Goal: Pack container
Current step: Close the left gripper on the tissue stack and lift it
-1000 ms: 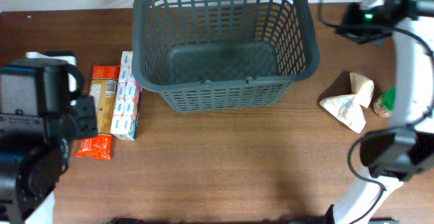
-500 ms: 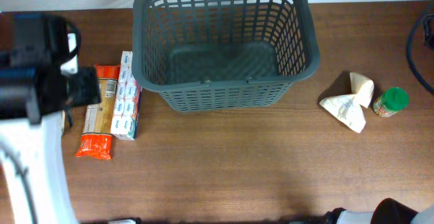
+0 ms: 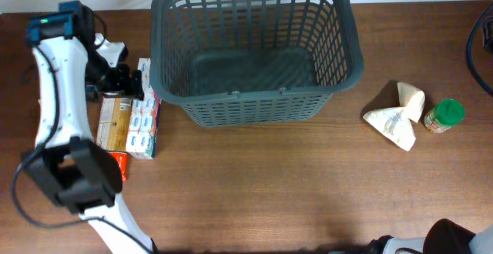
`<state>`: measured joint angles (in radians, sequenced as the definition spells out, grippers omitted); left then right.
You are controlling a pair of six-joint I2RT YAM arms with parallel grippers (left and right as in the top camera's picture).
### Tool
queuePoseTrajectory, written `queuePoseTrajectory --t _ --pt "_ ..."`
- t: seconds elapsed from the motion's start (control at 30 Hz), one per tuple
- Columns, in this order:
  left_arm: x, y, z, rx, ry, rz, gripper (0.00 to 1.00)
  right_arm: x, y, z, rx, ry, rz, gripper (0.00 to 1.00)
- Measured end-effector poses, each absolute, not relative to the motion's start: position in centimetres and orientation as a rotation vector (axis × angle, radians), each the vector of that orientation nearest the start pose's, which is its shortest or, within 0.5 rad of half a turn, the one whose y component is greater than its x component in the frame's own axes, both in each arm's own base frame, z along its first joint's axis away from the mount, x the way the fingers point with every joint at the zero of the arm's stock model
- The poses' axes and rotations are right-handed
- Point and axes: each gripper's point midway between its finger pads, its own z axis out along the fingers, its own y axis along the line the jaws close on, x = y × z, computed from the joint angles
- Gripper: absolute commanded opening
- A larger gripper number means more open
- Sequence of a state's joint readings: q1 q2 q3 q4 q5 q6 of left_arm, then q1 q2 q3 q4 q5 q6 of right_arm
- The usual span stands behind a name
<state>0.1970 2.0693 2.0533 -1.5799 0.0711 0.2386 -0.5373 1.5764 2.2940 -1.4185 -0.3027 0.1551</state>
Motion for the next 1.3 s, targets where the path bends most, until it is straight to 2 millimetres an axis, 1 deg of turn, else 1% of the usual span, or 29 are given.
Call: queuePoseTrajectory --t 0.07,0.23,0.33,0.47,0.5,0.53,0.6,0.63,0.67,0.77,0.8,0.83,1.03,1.17,1.23,1.3 --pt "38.4 6.3 13.3 0.088 3.202 -0.155 1.0 32.6 -13.4 43.0 0.608 2.153 0.137 0.99" --pt "38.6 5.3 8.6 0.18 3.297 -0.273 1.0 32.6 -13.4 43.0 0.607 2.153 0.137 0.99" --pt "38.8 4.9 6.7 0.225 3.333 -0.283 1.0 32.6 -13.4 43.0 0.608 2.154 0.137 0.99" --pt "39.2 4.7 5.2 0.27 3.353 -0.221 1.0 32.6 -13.4 43.0 0.608 2.153 0.137 0.99" --pt "39.3 4.7 5.0 0.277 3.354 -0.21 0.97 32.6 -13.4 43.0 0.608 2.153 0.137 0.99" --pt "39.4 4.8 4.7 0.28 3.355 -0.197 0.9 32.6 -13.4 43.0 0.608 2.153 0.137 0.99" --pt "39.4 5.2 4.4 0.279 3.364 -0.162 0.64 32.6 -13.4 43.0 0.608 2.153 0.137 0.99" --pt "39.4 5.5 4.3 0.271 3.372 -0.134 0.49 32.6 -13.4 43.0 0.608 2.154 0.137 0.98" --pt "39.3 5.8 4.1 0.256 3.382 -0.104 0.38 32.6 -13.4 43.0 0.608 2.153 0.137 0.99" --pt "39.2 6.4 3.8 0.245 3.4 -0.038 0.23 32.6 -13.4 43.0 0.608 2.153 0.138 0.99" --pt "39.2 6.6 3.8 0.234 3.405 -0.023 0.17 32.6 -13.4 43.0 0.608 2.153 0.137 0.99" --pt "39.1 6.7 3.7 0.226 3.407 -0.012 0.02 32.6 -13.4 43.0 0.608 2.154 0.137 0.99" --pt "38.7 6.9 4.0 0.205 3.432 0.009 0.02 32.6 -13.4 43.0 0.609 2.153 0.137 0.99" --pt "38.4 7.0 5.0 0.172 3.471 0.027 0.02 32.6 -13.4 43.0 0.609 2.153 0.137 0.99" --pt "39.2 7.2 6.4 0.152 3.449 0.041 0.02 32.6 -13.4 43.0 0.608 2.153 0.137 0.99" --pt "40.7 7.5 7.8 0.119 3.381 0.074 0.02 32.6 -13.4 43.0 0.609 2.153 0.137 0.99"
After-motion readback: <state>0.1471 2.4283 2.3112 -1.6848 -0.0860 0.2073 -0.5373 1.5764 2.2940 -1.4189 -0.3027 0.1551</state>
